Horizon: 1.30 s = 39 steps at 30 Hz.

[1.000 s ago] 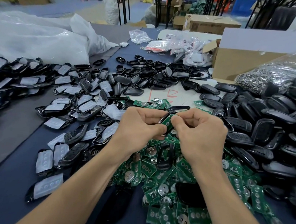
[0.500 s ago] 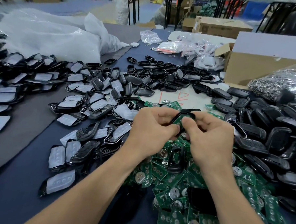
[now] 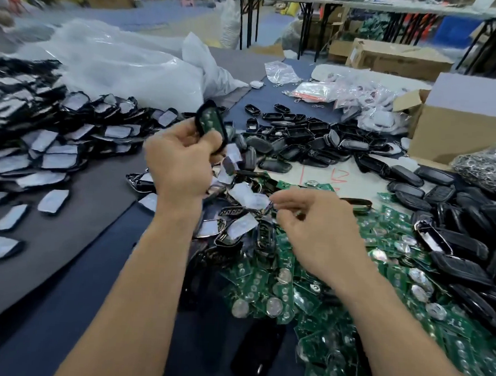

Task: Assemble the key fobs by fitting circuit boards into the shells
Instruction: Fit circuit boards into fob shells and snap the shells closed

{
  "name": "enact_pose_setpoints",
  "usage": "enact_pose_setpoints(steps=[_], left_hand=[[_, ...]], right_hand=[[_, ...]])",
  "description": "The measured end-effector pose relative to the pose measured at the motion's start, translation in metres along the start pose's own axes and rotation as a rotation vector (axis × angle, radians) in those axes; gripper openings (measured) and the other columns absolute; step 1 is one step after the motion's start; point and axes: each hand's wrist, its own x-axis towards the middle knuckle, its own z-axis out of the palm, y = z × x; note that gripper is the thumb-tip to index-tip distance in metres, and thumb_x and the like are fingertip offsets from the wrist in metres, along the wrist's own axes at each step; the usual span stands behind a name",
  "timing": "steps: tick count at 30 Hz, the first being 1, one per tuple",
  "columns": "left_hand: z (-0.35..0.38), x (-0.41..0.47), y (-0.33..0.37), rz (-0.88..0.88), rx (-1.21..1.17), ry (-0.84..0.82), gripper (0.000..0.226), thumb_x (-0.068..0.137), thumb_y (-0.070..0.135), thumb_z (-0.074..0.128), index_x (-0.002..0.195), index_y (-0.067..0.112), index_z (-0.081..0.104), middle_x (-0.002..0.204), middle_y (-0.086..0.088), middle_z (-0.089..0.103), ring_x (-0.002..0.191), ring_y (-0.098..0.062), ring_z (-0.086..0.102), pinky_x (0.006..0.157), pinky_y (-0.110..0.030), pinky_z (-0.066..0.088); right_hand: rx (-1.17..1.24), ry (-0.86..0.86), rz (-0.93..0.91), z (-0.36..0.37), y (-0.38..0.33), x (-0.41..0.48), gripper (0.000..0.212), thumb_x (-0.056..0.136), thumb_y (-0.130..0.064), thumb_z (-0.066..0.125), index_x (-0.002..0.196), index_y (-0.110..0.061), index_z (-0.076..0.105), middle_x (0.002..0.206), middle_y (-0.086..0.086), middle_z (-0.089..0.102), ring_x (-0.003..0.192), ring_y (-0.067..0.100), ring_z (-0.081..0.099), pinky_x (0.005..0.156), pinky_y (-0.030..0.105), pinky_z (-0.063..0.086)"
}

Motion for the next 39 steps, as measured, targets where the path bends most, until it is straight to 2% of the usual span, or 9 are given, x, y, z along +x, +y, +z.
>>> enact_pose_setpoints(steps=[6, 13, 17, 20, 24, 27, 29, 35, 39], left_hand=[[-0.028, 0.027, -0.013, -0.127, -0.106, 0.395, 0.017, 0.072, -0.005, 0.075, 0.082, 0.009, 0.078, 0.072, -0.008, 0.074, 0.045, -0.022, 0.058, 0.042, -0.021, 0.042], [-0.033, 0.035, -0.02, -0.316, -0.183, 0.47, 0.027, 0.072, -0.006, 0.072, 0.098, 0.001, 0.077, 0.065, -0.007, 0.068, 0.037, -0.017, 0.053, 0.04, -0.021, 0.038], [-0.031, 0.035, -0.018, -0.322, -0.2, 0.456, 0.032, 0.073, -0.007, 0.072, 0.104, 0.0, 0.077, 0.063, -0.006, 0.065, 0.037, -0.015, 0.05, 0.039, -0.019, 0.038], [-0.034, 0.035, -0.015, -0.322, -0.21, 0.466, 0.029, 0.073, -0.006, 0.072, 0.101, -0.001, 0.077, 0.069, -0.009, 0.068, 0.038, -0.016, 0.052, 0.039, -0.02, 0.037], [-0.039, 0.035, -0.012, -0.318, -0.218, 0.525, 0.025, 0.073, -0.004, 0.074, 0.097, 0.003, 0.077, 0.067, -0.006, 0.067, 0.037, -0.014, 0.052, 0.041, -0.019, 0.038], [-0.041, 0.036, -0.01, -0.304, -0.214, 0.556, 0.018, 0.073, -0.002, 0.074, 0.09, 0.003, 0.076, 0.064, -0.004, 0.065, 0.038, -0.015, 0.051, 0.041, -0.02, 0.039], [-0.042, 0.037, -0.011, -0.297, -0.201, 0.564, 0.013, 0.074, -0.002, 0.074, 0.086, 0.003, 0.076, 0.064, -0.005, 0.063, 0.039, -0.016, 0.052, 0.042, -0.02, 0.039], [-0.046, 0.042, -0.014, -0.291, -0.177, 0.583, 0.007, 0.076, -0.001, 0.072, 0.079, 0.005, 0.072, 0.064, -0.006, 0.062, 0.04, -0.015, 0.048, 0.042, -0.019, 0.037], [-0.048, 0.045, -0.016, -0.281, -0.212, 0.61, 0.008, 0.075, -0.004, 0.072, 0.08, 0.002, 0.071, 0.054, -0.001, 0.057, 0.036, -0.014, 0.045, 0.039, -0.017, 0.035]], right_hand=[[-0.42, -0.279, -0.187, 0.07, -0.044, 0.079, 0.043, 0.095, 0.002, 0.053, 0.125, -0.021, 0.072, 0.124, 0.008, 0.071, 0.107, 0.028, 0.066, 0.089, 0.037, 0.058], [-0.64, -0.325, -0.313, 0.118, -0.059, 0.118, 0.014, 0.087, -0.003, 0.061, 0.097, -0.012, 0.064, 0.087, 0.007, 0.06, 0.095, 0.033, 0.064, 0.069, 0.034, 0.043], [-0.617, -0.386, -0.312, 0.117, -0.066, 0.121, 0.02, 0.093, -0.017, 0.06, 0.111, -0.011, 0.062, 0.105, 0.013, 0.068, 0.103, 0.036, 0.063, 0.076, 0.035, 0.048], [-0.718, -0.455, -0.297, 0.109, -0.071, 0.121, 0.007, 0.094, -0.016, 0.058, 0.092, -0.01, 0.057, 0.104, 0.013, 0.065, 0.099, 0.036, 0.063, 0.078, 0.037, 0.051], [-0.775, -0.444, -0.224, 0.092, -0.078, 0.123, 0.032, 0.096, -0.011, 0.051, 0.071, -0.013, 0.031, 0.081, 0.007, 0.043, 0.085, 0.032, 0.047, 0.074, 0.039, 0.039], [-0.621, -0.235, -0.168, 0.09, -0.081, 0.129, 0.008, 0.094, -0.012, 0.056, 0.087, -0.013, 0.05, 0.082, 0.005, 0.049, 0.086, 0.032, 0.049, 0.08, 0.039, 0.04], [-0.525, -0.168, -0.145, 0.097, -0.081, 0.136, 0.019, 0.091, -0.009, 0.057, 0.107, -0.014, 0.066, 0.102, 0.009, 0.066, 0.095, 0.032, 0.059, 0.09, 0.039, 0.048], [-0.452, -0.421, -0.245, 0.137, -0.089, 0.142, 0.02, 0.093, -0.025, 0.067, 0.11, -0.024, 0.078, 0.116, 0.002, 0.074, 0.109, 0.024, 0.068, 0.096, 0.033, 0.054], [-0.573, -0.307, -0.379, 0.161, -0.083, 0.141, 0.023, 0.093, -0.027, 0.065, 0.113, -0.023, 0.076, 0.116, 0.006, 0.069, 0.116, 0.029, 0.059, 0.09, 0.036, 0.045]])
